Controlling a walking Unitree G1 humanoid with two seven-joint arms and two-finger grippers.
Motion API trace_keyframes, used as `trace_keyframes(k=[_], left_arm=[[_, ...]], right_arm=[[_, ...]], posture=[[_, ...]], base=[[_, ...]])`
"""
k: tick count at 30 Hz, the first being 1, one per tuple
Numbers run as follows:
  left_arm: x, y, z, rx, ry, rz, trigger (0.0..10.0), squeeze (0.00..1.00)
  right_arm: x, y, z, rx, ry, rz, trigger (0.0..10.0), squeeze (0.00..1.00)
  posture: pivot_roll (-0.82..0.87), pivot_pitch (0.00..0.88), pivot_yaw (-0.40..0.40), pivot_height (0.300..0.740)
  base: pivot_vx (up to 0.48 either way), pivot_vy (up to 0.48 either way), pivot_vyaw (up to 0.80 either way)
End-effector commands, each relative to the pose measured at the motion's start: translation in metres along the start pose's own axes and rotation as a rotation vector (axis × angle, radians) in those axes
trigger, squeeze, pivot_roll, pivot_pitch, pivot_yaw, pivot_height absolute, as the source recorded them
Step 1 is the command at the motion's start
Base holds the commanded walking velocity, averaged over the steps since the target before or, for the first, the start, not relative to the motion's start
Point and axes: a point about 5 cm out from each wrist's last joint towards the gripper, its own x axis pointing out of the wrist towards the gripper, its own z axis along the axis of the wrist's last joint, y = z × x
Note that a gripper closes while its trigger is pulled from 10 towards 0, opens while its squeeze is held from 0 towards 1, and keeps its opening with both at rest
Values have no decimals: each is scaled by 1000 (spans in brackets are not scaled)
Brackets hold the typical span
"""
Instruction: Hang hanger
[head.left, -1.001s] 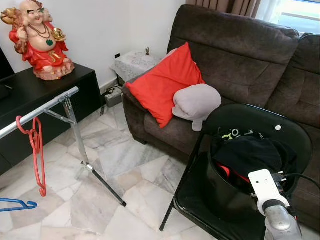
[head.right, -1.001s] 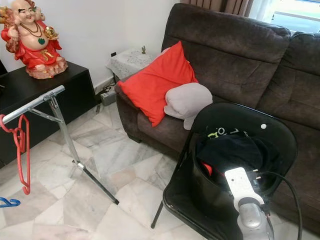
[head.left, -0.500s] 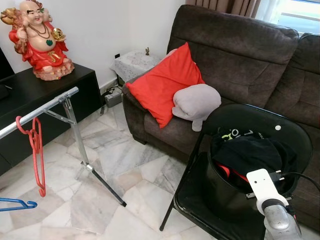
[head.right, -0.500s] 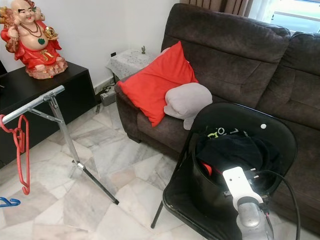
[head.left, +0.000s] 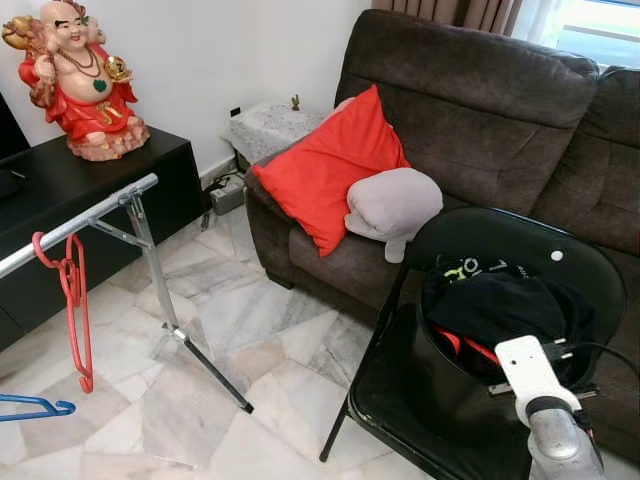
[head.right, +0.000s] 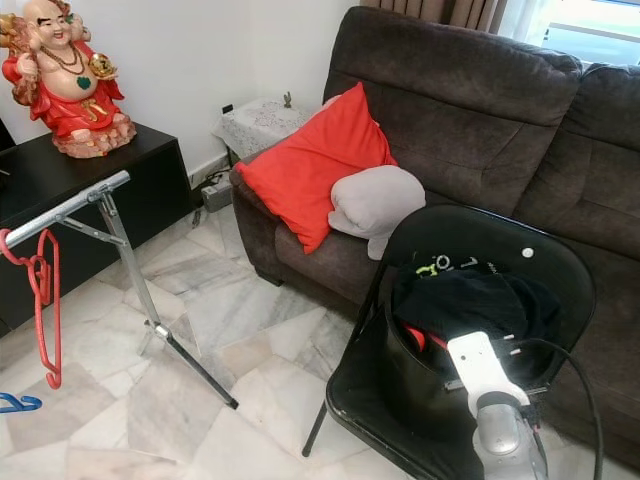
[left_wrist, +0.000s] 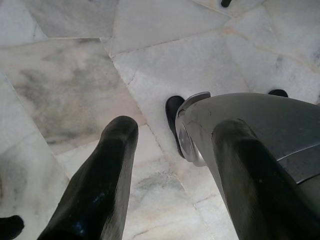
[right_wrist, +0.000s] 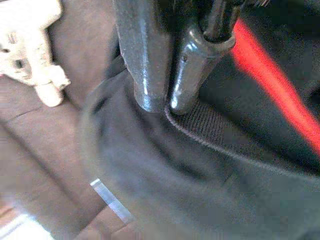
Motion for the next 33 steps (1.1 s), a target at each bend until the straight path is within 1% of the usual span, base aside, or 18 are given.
trace_keyframes(k=[1,2,3,4,5,7,8,10,11,15,17,18,23,24,28,33], left_arm=[[-4,-4,-16,-1,69,-18,10000,0],[-4,-4,-17,1,69,-18,10000,0],[-4,-4,-17,1,69,-18,10000,0],[-4,-4,-17,1,68,-19,10000,0],[-5,-4,-17,2,68,-20,10000,0],[-5,-4,-17,1,68,-21,10000,0],[-5,-4,-17,1,68,-21,10000,0],[-4,-5,-16,2,60,-25,10000,0],[-4,-5,-16,2,57,-27,10000,0],[-4,-5,-15,3,48,-29,10000,0],[-4,-6,-15,4,43,-32,10000,0],[-5,-7,-16,5,39,-35,10000,0],[-4,-10,-15,5,32,-42,10000,0],[-4,-11,-14,6,30,-44,10000,0],[-3,-11,-13,8,27,-47,10000,0],[-2,-11,-9,8,17,-46,10000,0]], right_arm=[[1,-11,12,23,-55,-65,0,0],[1,-17,21,47,-108,-100,0,0],[1,-17,21,47,-108,-100,0,0],[1,-20,32,86,-166,-107,0,0],[0,-20,37,110,-187,-106,0,0],[-1,-20,42,148,-208,-102,0,0],[-1,-20,42,148,-208,-102,0,0],[-1,-20,43,255,-192,-110,0,0],[-1,-20,43,266,-184,-115,0,0],[-1,-27,31,237,-123,-166,0,0],[-3,-31,22,187,-84,-195,0,0],[-6,-35,14,167,-43,-223,0,0],[-13,-40,3,144,8,-262,0,0],[-16,-40,0,142,24,-272,0,0],[-18,-37,-1,149,33,-256,0,0],[-16,-29,1,185,52,-218,0,0]], posture=[[80,44,-13,740],[78,42,-14,740],[78,42,-14,740],[75,39,-15,740],[76,38,-16,740],[76,38,-16,740],[76,38,-16,740],[75,35,-16,740],[75,35,-16,740],[75,38,-17,740],[71,42,-17,740],[71,45,-18,740],[67,50,-17,740],[64,51,-16,740],[63,53,-14,740],[67,53,-16,740]], base=[[0,0,0],[0,0,0],[0,0,0],[0,0,0],[0,0,0],[0,0,0],[0,0,0],[0,0,0],[0,0,0],[0,0,0],[0,0,0],[0,0,0],[0,0,0],[0,0,0],[0,0,0],[0,0,0]])
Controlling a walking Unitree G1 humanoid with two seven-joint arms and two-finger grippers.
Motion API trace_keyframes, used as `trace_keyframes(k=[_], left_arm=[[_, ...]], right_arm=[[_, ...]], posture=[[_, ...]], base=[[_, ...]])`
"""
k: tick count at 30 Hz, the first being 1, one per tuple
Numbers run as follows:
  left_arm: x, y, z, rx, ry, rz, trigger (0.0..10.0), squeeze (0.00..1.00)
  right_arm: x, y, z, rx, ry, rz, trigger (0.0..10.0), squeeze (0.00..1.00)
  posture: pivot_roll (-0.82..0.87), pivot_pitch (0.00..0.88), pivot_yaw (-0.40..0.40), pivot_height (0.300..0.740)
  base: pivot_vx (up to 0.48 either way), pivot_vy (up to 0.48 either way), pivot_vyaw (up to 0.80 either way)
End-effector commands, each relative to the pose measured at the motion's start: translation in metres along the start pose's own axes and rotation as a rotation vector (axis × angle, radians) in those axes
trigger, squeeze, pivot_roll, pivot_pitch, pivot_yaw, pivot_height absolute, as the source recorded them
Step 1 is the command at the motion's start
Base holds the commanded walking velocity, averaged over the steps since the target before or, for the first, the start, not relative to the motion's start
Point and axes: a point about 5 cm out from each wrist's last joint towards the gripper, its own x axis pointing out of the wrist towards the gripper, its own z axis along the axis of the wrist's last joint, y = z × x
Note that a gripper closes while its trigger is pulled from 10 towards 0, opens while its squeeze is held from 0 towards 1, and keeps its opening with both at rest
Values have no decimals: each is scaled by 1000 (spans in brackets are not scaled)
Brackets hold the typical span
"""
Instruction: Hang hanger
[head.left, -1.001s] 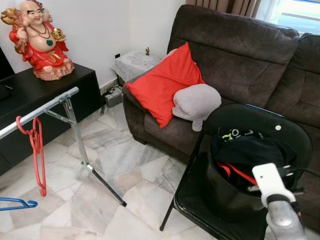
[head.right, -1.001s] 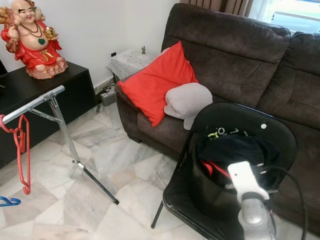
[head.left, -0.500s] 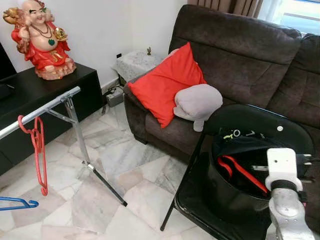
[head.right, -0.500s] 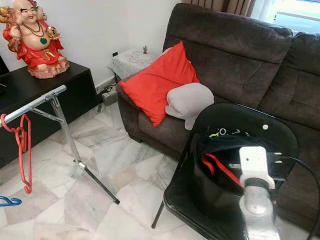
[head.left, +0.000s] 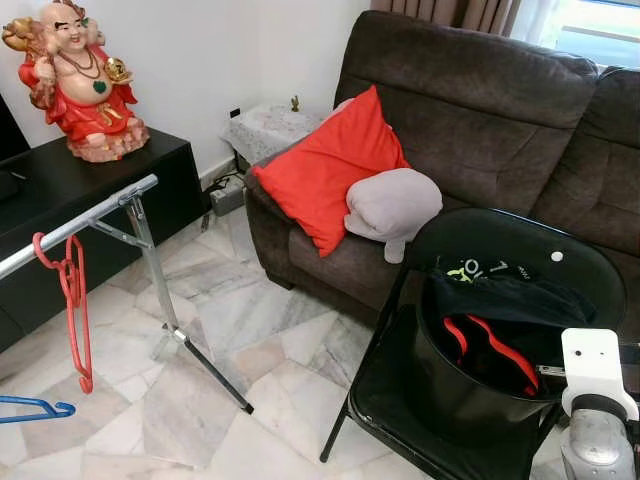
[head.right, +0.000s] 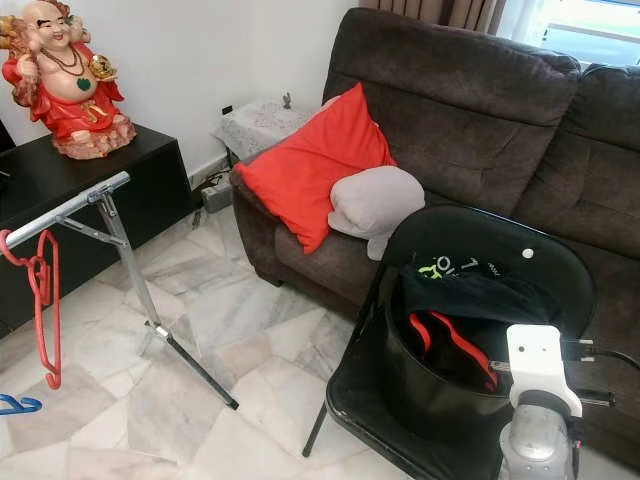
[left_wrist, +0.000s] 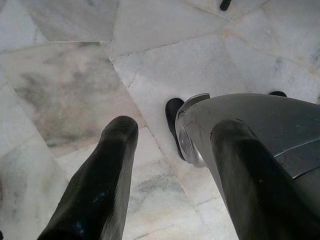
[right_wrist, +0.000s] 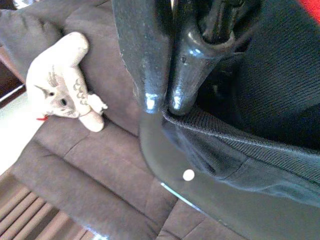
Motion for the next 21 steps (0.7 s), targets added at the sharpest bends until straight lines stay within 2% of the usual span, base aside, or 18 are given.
trace_keyframes(k=[1,2,3,4,5,6,7,8,9,17,18,19,21], left_arm=[[-1,-9,-7,5,35,-39,10000,0],[-1,-9,-7,5,35,-39,10000,0],[-1,-8,-7,4,35,-37,10000,0],[-1,-8,-7,4,35,-37,10000,0],[-1,-8,-7,4,36,-37,10000,0],[-1,-8,-7,3,36,-36,10000,0],[-1,-8,-7,2,37,-36,10000,0],[-1,-8,-7,2,37,-36,10000,0],[0,-8,-7,1,38,-36,10000,0],[-1,-9,-8,-1,41,-35,10000,0],[-1,-9,-8,-1,41,-35,10000,0],[-1,-9,-8,-1,42,-35,10000,0],[-1,-9,-8,-1,42,-35,10000,0]], right_arm=[[1,0,4,23,5,3,0,0],[1,0,4,23,5,3,0,0],[2,2,4,14,17,17,4745,0],[3,3,4,11,22,21,8902,0],[3,3,4,8,24,23,8902,0],[4,4,4,6,26,25,10000,0],[5,4,4,0,29,28,10000,412],[5,4,4,0,29,28,10000,412],[6,4,4,-15,32,33,10000,565],[12,5,1,-79,55,46,10000,549],[12,5,0,-81,57,49,10000,651],[12,6,-1,-84,62,54,10000,1000],[11,7,-3,-89,71,60,10000,1000]], posture=[[67,53,-16,740],[67,53,-16,740],[67,55,-17,740],[67,55,-18,740],[67,55,-18,740],[67,55,-18,740],[68,56,-20,740],[68,56,-20,740],[68,56,-20,740],[69,58,-22,740],[69,58,-22,740],[69,58,-22,740],[69,58,-22,740]], base=[[0,0,0],[0,0,0],[0,0,0],[0,0,0],[0,0,0],[0,0,0],[0,0,0],[0,0,0],[0,0,0],[0,0,0],[0,0,0],[0,0,0],[0,0,0]])
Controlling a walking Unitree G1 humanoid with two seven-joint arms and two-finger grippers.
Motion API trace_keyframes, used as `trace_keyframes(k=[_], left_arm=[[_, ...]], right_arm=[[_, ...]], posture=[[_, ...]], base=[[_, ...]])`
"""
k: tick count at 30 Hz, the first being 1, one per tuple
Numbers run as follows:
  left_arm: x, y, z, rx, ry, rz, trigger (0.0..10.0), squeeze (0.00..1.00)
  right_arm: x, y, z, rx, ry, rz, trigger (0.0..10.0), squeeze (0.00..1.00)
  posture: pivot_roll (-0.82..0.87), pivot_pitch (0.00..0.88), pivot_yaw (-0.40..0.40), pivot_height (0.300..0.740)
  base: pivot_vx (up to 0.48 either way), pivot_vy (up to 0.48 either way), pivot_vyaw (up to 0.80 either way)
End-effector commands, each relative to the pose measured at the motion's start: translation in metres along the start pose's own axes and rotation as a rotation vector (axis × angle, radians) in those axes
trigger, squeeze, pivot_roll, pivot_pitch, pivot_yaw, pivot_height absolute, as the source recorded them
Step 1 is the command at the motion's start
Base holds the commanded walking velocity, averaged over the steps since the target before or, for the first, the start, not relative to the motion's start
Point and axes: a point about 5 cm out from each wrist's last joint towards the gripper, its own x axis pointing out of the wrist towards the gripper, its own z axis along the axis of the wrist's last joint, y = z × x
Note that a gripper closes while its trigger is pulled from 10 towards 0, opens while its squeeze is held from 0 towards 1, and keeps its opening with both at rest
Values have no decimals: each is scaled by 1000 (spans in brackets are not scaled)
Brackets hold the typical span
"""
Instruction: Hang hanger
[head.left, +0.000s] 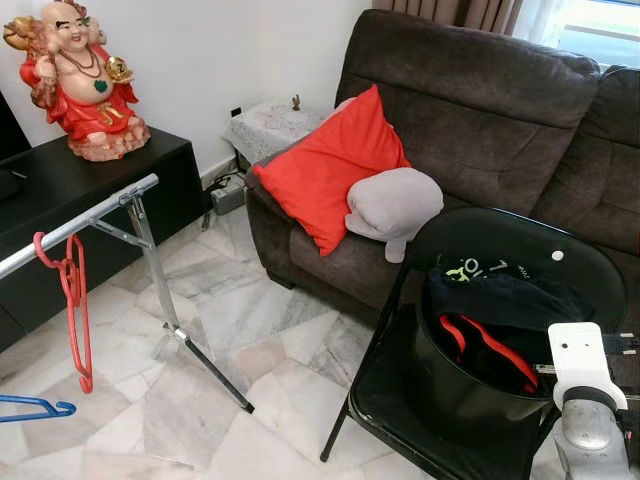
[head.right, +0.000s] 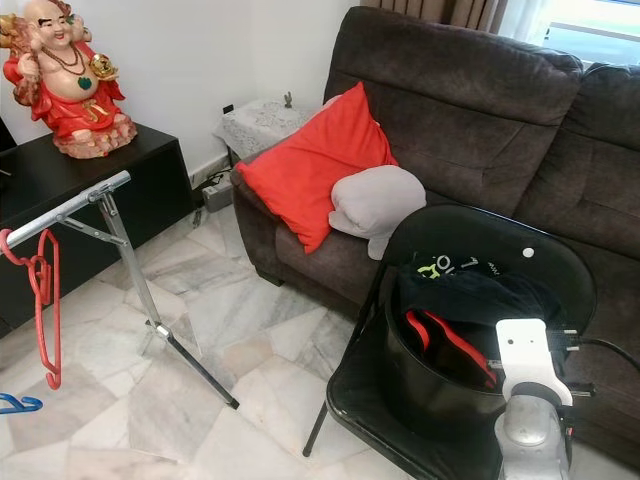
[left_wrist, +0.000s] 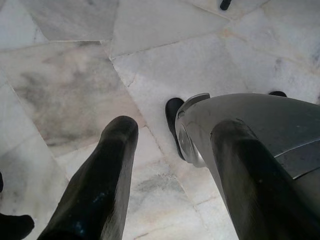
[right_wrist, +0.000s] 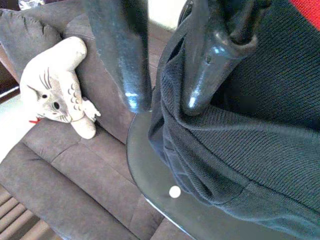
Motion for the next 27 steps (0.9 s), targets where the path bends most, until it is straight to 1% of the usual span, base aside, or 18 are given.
trace_keyframes(k=[1,5,6,7,8,12,15,16,19,22,27], left_arm=[[-1,-9,-9,1,42,-34,10000,0],[-1,-8,-10,2,46,-34,10000,0],[-1,-8,-10,1,47,-34,10000,0],[-1,-8,-10,1,48,-33,10000,0],[-1,-9,-10,2,48,-33,10000,0],[-1,-10,-9,2,47,-34,10000,0],[0,-11,-8,3,45,-36,10000,0],[0,-12,-8,3,44,-36,10000,0],[0,-12,-8,1,42,-36,10000,0],[0,-12,-7,1,39,-37,10000,0],[0,-10,-7,-1,34,-37,10000,0]], right_arm=[[1,1,-2,-14,16,10,10000,1000],[1,4,-6,-36,33,18,10000,1000],[1,4,-6,-44,38,23,10000,631],[1,4,-7,-50,41,26,10000,631],[1,5,-8,-58,46,28,10000,0],[2,5,-10,-74,55,28,10000,0],[2,4,-7,-123,24,17,10000,0],[3,4,-4,-163,2,15,10000,0],[5,4,-2,-216,-31,14,10000,0],[6,5,5,-315,-93,10,10000,0],[9,10,5,-364,-99,45,10000,0]], posture=[[69,58,-22,740],[70,59,-21,740],[70,59,-21,740],[70,59,-21,740],[71,59,-20,740],[71,59,-19,740],[70,59,-19,740],[70,59,-19,740],[70,59,-19,740],[69,56,-19,740],[70,53,-23,740]], base=[[0,0,0],[0,0,0],[0,0,0],[0,0,0],[0,0,0],[0,0,0],[0,0,0],[0,0,0],[0,0,0],[0,0,0],[0,0,0]])
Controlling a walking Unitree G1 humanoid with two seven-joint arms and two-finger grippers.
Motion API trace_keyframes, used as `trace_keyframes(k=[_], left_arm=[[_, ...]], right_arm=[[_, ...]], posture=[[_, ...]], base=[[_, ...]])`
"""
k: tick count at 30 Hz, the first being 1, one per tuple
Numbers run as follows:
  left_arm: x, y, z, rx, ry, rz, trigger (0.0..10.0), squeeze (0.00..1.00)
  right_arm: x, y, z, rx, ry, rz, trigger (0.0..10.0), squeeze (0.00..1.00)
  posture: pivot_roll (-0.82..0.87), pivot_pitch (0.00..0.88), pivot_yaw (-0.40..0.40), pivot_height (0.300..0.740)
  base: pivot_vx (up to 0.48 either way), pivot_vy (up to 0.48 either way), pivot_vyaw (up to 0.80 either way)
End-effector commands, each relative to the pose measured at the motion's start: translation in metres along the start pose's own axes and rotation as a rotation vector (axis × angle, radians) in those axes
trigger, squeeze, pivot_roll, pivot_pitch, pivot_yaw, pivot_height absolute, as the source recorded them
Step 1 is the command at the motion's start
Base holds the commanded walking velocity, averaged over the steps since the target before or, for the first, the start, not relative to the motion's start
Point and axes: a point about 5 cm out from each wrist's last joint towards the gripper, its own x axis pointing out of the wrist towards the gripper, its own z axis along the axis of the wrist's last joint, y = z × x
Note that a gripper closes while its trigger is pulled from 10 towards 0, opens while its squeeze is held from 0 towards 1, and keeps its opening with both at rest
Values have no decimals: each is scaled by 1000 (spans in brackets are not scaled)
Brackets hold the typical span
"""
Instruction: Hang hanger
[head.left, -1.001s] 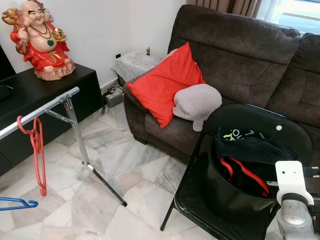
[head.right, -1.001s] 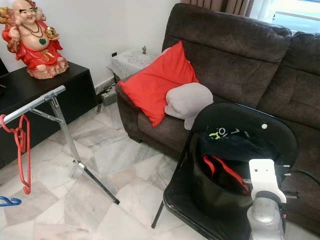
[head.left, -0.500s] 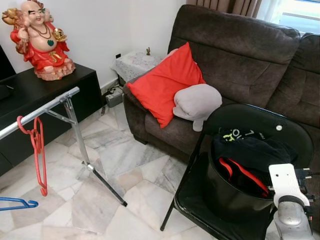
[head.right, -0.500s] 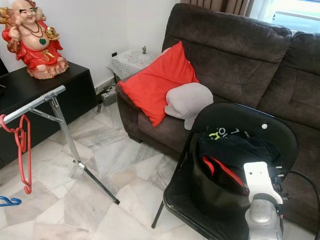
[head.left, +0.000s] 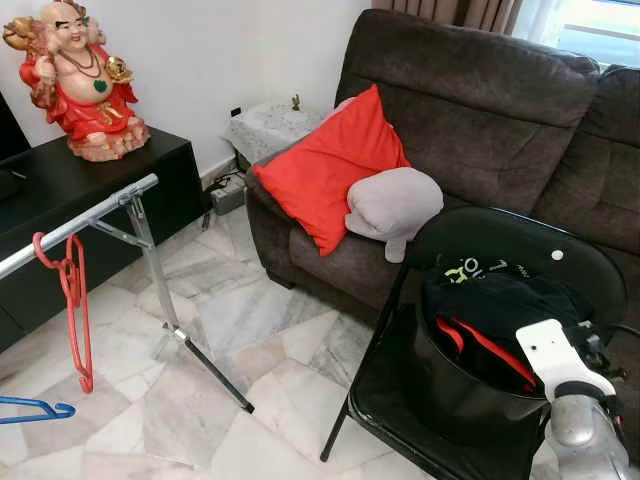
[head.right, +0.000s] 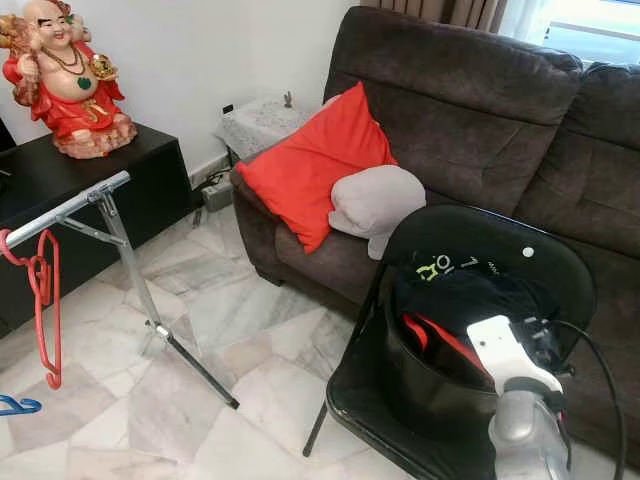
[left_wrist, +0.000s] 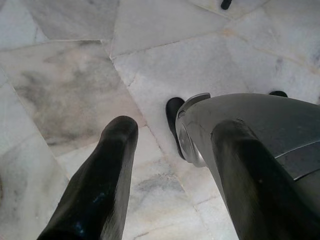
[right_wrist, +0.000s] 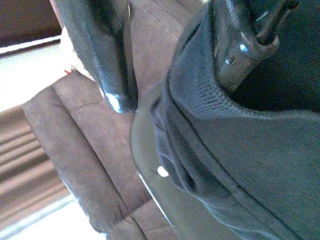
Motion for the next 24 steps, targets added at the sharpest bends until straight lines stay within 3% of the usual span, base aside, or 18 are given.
trace_keyframes(k=[1,6,13,24], left_arm=[[-1,-8,-8,0,31,-36,10000,0],[-1,-7,-8,-1,28,-36,10000,0],[-1,-7,-8,0,29,-35,10000,0],[1,-12,-4,1,28,-36,10000,0]], right_arm=[[1,4,-2,-42,-4,31,10000,0],[1,12,-7,-117,4,80,10000,0],[-1,18,-18,-143,53,122,10000,0],[2,17,-8,-302,-62,70,10000,0]], posture=[[70,53,-23,740],[70,52,-24,740],[73,45,-24,740],[75,34,-25,740]], base=[[0,0,0],[0,0,0],[0,0,0],[0,0,0]])
